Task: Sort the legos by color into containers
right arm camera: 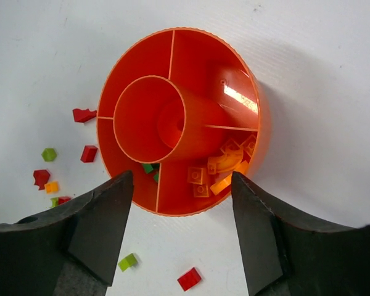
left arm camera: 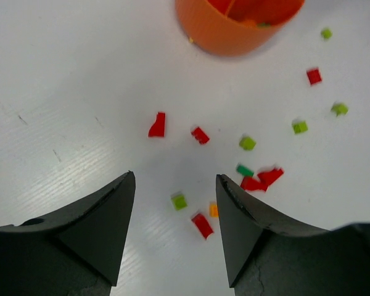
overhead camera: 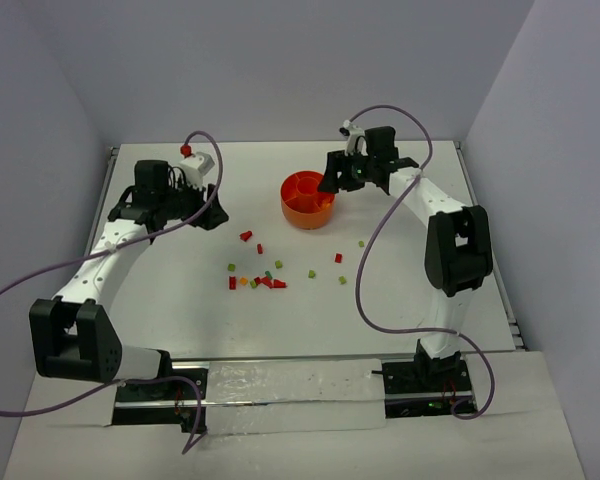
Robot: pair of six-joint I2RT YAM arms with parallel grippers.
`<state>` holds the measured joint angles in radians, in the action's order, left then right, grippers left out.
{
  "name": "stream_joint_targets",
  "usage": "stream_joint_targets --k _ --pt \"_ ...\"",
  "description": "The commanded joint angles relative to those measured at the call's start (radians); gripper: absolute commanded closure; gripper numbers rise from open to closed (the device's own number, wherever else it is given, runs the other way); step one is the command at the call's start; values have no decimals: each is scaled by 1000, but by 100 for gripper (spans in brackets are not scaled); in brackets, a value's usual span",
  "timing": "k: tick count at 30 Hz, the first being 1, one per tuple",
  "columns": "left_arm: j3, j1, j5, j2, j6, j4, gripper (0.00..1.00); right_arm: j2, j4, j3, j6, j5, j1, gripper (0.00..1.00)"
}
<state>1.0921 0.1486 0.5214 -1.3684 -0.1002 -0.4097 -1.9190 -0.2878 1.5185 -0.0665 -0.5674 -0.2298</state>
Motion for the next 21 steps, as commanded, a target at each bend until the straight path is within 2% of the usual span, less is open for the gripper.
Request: stream_joint_targets --k 1,4,6,10,13,17,21 --pt "-42 21 98 41 -283 -158 37 121 23 12 -25 -15 12 24" --pt "-91 90 60 37 -426 -222 38 165 6 1 -26 -17 15 16" --pt "-165 186 21 36 -498 -227 39 203 -8 -15 -29 -11 19 9" --pt "-278 263 9 43 -604 -132 41 246 -24 -42 -25 -2 34 8" --pt "-335 266 72 33 -723 -55 43 268 -41 -57 -19 1 46 7" --pt "-310 266 113 -62 -912 -83 43 290 -55 -80 -3 14 55 7" --pt "-260 264 117 -125 -966 -87 43 307 -57 -100 2 8 56 7"
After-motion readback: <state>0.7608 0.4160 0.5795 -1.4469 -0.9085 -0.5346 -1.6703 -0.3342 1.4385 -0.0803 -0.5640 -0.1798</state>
